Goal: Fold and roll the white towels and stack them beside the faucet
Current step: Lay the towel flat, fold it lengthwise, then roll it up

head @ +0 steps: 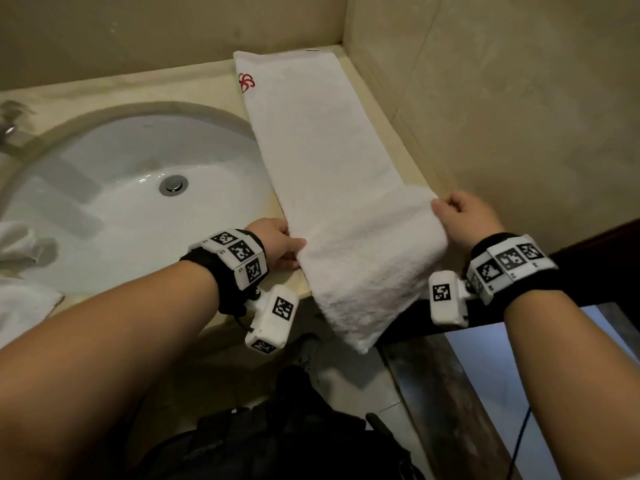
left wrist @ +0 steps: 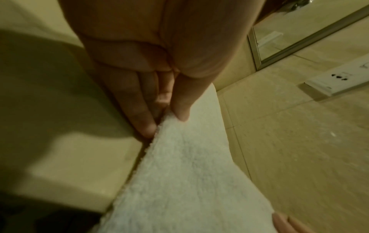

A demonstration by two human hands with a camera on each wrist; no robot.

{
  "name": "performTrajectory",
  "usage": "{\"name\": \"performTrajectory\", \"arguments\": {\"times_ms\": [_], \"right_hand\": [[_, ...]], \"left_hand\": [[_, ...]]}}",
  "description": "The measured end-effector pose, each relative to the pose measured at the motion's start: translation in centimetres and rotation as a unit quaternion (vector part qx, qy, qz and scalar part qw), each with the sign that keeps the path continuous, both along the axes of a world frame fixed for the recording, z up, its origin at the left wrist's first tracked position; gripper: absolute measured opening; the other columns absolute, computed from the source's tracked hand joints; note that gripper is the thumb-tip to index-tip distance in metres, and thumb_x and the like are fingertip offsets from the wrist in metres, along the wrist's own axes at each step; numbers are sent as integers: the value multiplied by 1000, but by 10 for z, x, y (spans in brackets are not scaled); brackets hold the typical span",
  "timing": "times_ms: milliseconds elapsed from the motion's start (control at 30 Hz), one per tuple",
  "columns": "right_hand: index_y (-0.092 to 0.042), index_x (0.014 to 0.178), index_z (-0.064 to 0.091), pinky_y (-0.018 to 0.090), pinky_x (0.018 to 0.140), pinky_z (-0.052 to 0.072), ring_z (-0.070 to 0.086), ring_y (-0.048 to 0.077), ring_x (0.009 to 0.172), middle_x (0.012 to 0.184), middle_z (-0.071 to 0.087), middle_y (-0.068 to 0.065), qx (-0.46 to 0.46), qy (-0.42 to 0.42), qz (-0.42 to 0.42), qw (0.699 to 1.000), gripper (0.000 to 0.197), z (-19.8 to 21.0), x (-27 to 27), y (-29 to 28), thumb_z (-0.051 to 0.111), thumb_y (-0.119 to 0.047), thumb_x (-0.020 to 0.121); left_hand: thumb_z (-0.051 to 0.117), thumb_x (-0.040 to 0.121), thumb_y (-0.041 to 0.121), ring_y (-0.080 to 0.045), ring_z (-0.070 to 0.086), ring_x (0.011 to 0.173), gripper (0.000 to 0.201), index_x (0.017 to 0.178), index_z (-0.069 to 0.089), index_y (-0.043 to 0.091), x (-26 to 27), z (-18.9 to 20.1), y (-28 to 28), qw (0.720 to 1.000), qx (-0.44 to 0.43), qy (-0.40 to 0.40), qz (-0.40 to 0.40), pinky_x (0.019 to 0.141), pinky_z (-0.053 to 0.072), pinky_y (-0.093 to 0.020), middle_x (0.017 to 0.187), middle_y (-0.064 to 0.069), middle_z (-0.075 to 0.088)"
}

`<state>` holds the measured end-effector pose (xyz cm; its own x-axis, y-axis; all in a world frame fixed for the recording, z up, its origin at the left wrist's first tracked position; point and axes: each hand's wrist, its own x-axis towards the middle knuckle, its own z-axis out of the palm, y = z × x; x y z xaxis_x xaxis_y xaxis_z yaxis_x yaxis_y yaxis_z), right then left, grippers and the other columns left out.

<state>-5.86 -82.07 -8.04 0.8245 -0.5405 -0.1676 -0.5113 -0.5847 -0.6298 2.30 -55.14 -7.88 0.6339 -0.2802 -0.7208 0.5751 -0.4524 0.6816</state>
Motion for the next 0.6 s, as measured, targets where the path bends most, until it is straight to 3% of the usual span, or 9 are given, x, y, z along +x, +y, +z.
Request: {"name": "performTrajectory", "arguments": {"times_ms": [133, 200, 333, 467, 533, 600], "right_hand": [[-10, 87, 57, 26, 73, 32, 49, 20, 83, 84, 55, 7, -14, 112, 56, 992, 25, -9, -22, 1, 45, -31, 94], [-9, 80, 53, 28, 72, 33, 49, 22, 78, 81, 54, 10, 8, 141, 65, 988, 27, -12, -27, 3, 47, -32, 94], [-10, 95, 58, 26, 74, 33, 48, 20, 83, 86, 54, 7, 10, 73, -5, 997, 15, -11, -31, 1, 56, -24, 89], [-11, 82, 54, 30, 75, 38, 54, 27, 85, 93, 62, 15, -43, 185, 55, 980, 9, -14, -31, 1, 57, -18, 88], [-9, 85, 58, 33, 80, 43, 59, 32, 94, 102, 65, 18, -64, 207, 56, 975, 9, -15, -28, -1, 52, -15, 89], [-8, 88, 59, 33, 80, 45, 60, 34, 97, 105, 65, 20, -84, 212, 62, 972, 13, -11, -23, -3, 47, -13, 90]], "left_hand": [[60, 86, 6, -22, 53, 58, 28, 64, 44, 10, -6, -3, 0, 1000, 3, 5, 21, 39, 52, -24, 64, -10, 50], [64, 82, 3, -23, 53, 58, 31, 62, 42, 9, -11, -6, 0, 1000, 4, -8, 19, 38, 53, -24, 62, -11, 49], [61, 82, -5, -22, 55, 60, 32, 64, 39, 10, -17, -14, 2, 999, 11, -43, 13, 46, 54, -26, 64, -10, 48], [60, 81, -8, -23, 52, 57, 33, 63, 38, 10, -19, -13, 2, 998, 27, -56, 19, 46, 54, -29, 62, -10, 45], [63, 80, -6, -23, 53, 56, 33, 63, 39, 10, -21, -12, 1, 996, 49, -73, 11, 51, 54, -31, 60, -10, 47], [64, 80, -2, -22, 54, 55, 31, 64, 40, 11, -23, -10, 0, 995, 67, -75, 7, 47, 52, -26, 61, -10, 49]]}}
